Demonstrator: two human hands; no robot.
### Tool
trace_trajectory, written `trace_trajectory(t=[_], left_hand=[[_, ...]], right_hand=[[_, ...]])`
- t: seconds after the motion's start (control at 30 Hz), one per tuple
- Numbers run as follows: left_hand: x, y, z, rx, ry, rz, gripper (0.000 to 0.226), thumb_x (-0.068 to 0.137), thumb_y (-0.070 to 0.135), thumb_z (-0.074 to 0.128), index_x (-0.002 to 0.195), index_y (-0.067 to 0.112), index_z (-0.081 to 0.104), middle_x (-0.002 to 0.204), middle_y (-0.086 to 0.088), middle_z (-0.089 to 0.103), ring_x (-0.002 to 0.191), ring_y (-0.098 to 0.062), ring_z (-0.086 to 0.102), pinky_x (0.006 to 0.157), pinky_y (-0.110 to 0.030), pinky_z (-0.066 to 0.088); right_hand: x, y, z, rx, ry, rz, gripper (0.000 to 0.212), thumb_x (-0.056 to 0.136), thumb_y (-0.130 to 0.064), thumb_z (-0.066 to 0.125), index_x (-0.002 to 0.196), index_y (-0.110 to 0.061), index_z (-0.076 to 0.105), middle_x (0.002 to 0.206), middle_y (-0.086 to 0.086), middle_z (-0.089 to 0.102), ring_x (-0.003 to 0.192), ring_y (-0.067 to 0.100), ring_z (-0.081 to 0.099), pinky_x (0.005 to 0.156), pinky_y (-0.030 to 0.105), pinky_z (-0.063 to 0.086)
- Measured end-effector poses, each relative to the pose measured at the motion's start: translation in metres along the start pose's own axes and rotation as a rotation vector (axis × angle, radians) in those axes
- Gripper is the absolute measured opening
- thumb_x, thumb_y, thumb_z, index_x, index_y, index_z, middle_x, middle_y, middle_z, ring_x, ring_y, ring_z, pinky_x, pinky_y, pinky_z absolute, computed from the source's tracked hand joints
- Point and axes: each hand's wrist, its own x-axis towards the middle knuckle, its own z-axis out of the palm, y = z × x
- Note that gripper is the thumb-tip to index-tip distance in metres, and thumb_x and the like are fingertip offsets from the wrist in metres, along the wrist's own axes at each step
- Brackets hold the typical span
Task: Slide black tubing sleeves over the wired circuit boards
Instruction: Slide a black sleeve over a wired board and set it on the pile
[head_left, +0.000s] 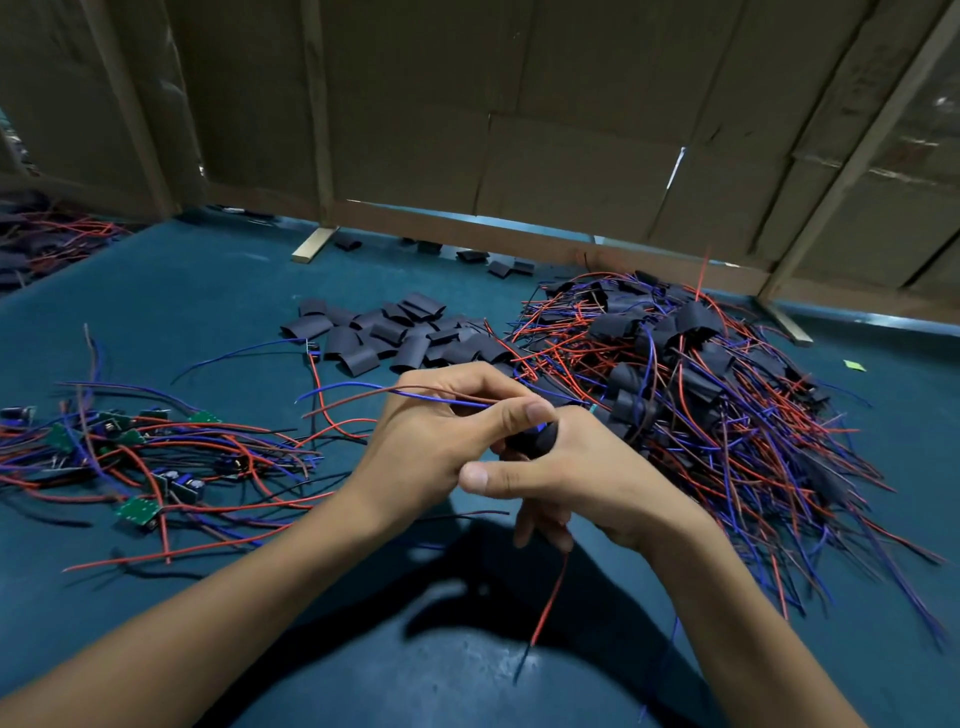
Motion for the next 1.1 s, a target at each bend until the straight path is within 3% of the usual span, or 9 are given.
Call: trace_trajectory(t=[0.1,0.23,0.33,0.47,0.6,0.7,0.87,1.0,1.1], left_hand=[[0.0,0.001,-0.002,-0.017,-0.021,-0.028,0.018,0.076,0.031,0.079,0.08,0.013,0.078,0.075,-0.004,0.076,0.069,-0.01,0.068,0.064,-0.022,0.053],[0.0,0.004,-0.005,0.037,0.004,0.004,0.022,0.074,0.038,0.079,0.079,0.017,0.077,0.076,-0.001,0.076,0.069,-0.01,0.067,0.064,-0.023,0.052],[0.001,0.006,-0.005,0.078,0.017,0.014,0.028,0.076,0.04,0.077,0.08,0.013,0.076,0.074,-0.002,0.075,0.066,-0.009,0.065,0.062,-0.024,0.05],[0.0,0.006,-0.002,0.026,-0.012,-0.061,0.034,0.077,0.039,0.078,0.077,0.006,0.071,0.062,0.001,0.068,0.054,-0.01,0.056,0.053,-0.022,0.043],[0.001,0.005,-0.005,-0.027,-0.039,-0.079,0.03,0.078,0.032,0.079,0.076,0.004,0.069,0.058,0.0,0.062,0.053,-0.012,0.05,0.052,-0.022,0.04],[-0.002,0.005,-0.004,-0.048,-0.056,-0.061,0.022,0.079,0.03,0.078,0.078,0.009,0.07,0.061,0.007,0.065,0.054,-0.006,0.054,0.053,-0.016,0.041],[-0.002,0.001,-0.003,-0.033,-0.048,-0.044,0.019,0.079,0.04,0.079,0.079,0.021,0.073,0.072,0.003,0.07,0.065,-0.01,0.059,0.061,-0.021,0.047],[0.002,-0.004,-0.005,0.005,-0.107,-0.035,0.019,0.079,0.039,0.077,0.079,0.02,0.074,0.064,0.001,0.066,0.059,-0.009,0.058,0.064,-0.021,0.049],[0.004,-0.002,-0.009,0.0,-0.177,-0.018,0.01,0.081,0.027,0.077,0.082,0.018,0.075,0.066,0.0,0.069,0.062,-0.008,0.062,0.065,-0.019,0.051]], right_hand=[[-0.001,-0.002,0.001,0.15,-0.063,-0.012,0.056,0.069,-0.043,0.084,0.094,0.004,0.068,0.04,0.005,0.031,0.031,0.018,0.031,0.047,0.03,0.05],[0.0,-0.003,0.001,0.204,-0.074,0.001,0.064,0.068,-0.042,0.082,0.078,0.015,0.053,0.039,-0.001,0.032,0.032,0.014,0.029,0.048,0.031,0.052],[-0.003,-0.005,-0.001,0.191,-0.143,-0.044,0.031,0.071,-0.038,0.08,0.058,-0.018,0.06,0.041,-0.006,0.037,0.031,0.013,0.031,0.051,0.032,0.053],[-0.005,-0.007,0.0,0.1,-0.21,-0.068,0.012,0.077,-0.029,0.081,0.075,-0.023,0.07,0.051,-0.012,0.054,0.032,0.011,0.036,0.046,0.028,0.052],[0.0,-0.002,-0.001,0.165,-0.135,-0.01,0.041,0.072,-0.037,0.083,0.098,-0.007,0.07,0.042,0.004,0.033,0.031,0.014,0.026,0.048,0.029,0.052],[0.002,0.001,-0.001,0.152,-0.119,-0.015,0.043,0.072,-0.039,0.084,0.104,-0.013,0.072,0.042,0.001,0.032,0.033,0.014,0.024,0.051,0.034,0.053],[0.003,0.003,-0.002,0.069,-0.078,-0.07,0.044,0.071,-0.041,0.086,0.101,-0.013,0.069,0.051,-0.005,0.044,0.037,0.015,0.033,0.048,0.032,0.053],[0.006,0.008,0.0,-0.473,0.167,-0.11,0.06,0.058,-0.062,0.085,0.1,-0.026,0.061,0.083,-0.012,0.061,0.073,0.015,0.062,0.067,0.045,0.058],[0.008,0.011,-0.001,-0.32,0.186,-0.147,0.049,0.058,-0.053,0.089,0.091,-0.037,0.058,0.079,-0.015,0.064,0.064,0.013,0.063,0.058,0.047,0.059]])
